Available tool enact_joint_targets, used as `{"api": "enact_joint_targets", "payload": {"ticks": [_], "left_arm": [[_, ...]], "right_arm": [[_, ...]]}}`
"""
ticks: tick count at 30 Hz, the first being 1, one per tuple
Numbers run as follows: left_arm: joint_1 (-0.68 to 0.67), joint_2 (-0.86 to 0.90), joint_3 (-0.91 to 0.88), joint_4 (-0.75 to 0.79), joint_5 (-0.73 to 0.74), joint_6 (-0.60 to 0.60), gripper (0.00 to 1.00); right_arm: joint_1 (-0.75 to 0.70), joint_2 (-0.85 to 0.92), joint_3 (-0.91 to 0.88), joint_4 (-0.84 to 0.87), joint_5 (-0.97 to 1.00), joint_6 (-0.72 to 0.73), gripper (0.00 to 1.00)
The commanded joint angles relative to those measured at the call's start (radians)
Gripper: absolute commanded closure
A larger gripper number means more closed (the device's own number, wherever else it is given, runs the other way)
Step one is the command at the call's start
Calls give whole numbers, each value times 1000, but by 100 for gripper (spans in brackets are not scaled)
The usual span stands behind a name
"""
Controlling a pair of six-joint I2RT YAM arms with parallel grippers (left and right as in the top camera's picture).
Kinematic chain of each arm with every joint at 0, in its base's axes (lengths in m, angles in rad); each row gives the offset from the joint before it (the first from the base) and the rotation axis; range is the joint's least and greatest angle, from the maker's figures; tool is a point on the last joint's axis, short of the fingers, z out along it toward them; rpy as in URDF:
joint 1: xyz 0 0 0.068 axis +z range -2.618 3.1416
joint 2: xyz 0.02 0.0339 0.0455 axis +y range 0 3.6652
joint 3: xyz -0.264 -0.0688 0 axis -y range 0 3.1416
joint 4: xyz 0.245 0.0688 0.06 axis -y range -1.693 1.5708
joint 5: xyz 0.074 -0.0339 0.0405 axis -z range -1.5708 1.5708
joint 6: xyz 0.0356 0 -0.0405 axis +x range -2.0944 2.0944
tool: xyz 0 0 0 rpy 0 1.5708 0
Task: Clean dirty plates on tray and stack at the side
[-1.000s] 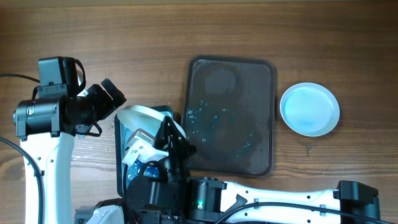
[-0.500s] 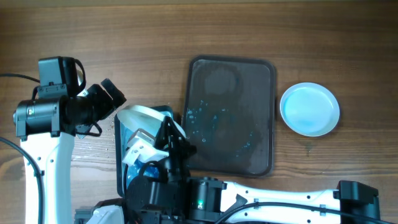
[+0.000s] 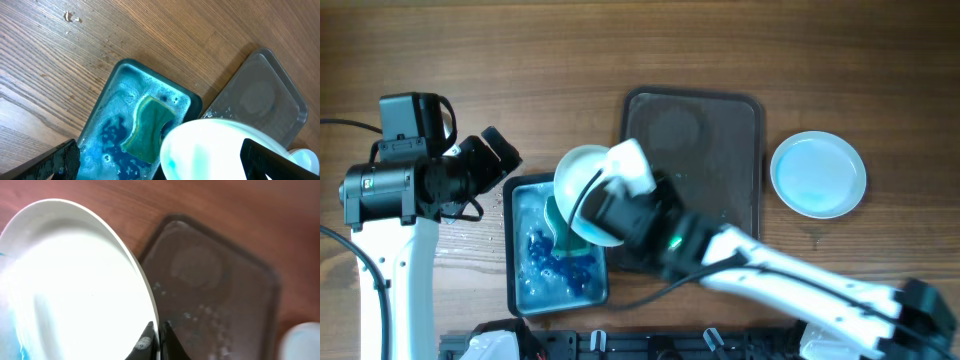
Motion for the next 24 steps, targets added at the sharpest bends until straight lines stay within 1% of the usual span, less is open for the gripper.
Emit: {"api": "enact_joint_targets", "payload": {"ticks": [1, 4, 6, 9, 14, 15, 17, 19, 22, 24], "left_arm": [[6, -5, 14, 1, -17, 8, 0], [6, -5, 14, 1, -17, 8, 0], [6, -5, 14, 1, -17, 8, 0], [6, -5, 14, 1, -17, 8, 0], [6, -5, 14, 1, -17, 8, 0], [6, -5, 14, 1, -17, 8, 0], [6, -5, 14, 1, -17, 8, 0], [6, -5, 14, 1, -17, 8, 0], [6, -5, 14, 1, -17, 8, 0], [6, -5, 14, 1, -17, 8, 0]], "right_arm": [[-98, -177, 14, -1, -348, 12, 96], [-101, -222, 13, -5, -350, -10, 96], [-77, -226, 13, -18, -342, -9, 96], [-12, -206, 13, -46, -248, -27, 96], [199, -147, 13, -75, 104, -97, 96], [269, -119, 13, -74, 236, -119, 96], [344, -72, 13, -58, 385, -157, 96], [391, -16, 13, -22, 487, -234, 96], [422, 77, 13, 46, 573, -395, 96], [431, 125, 13, 73, 632, -432, 96]]}}
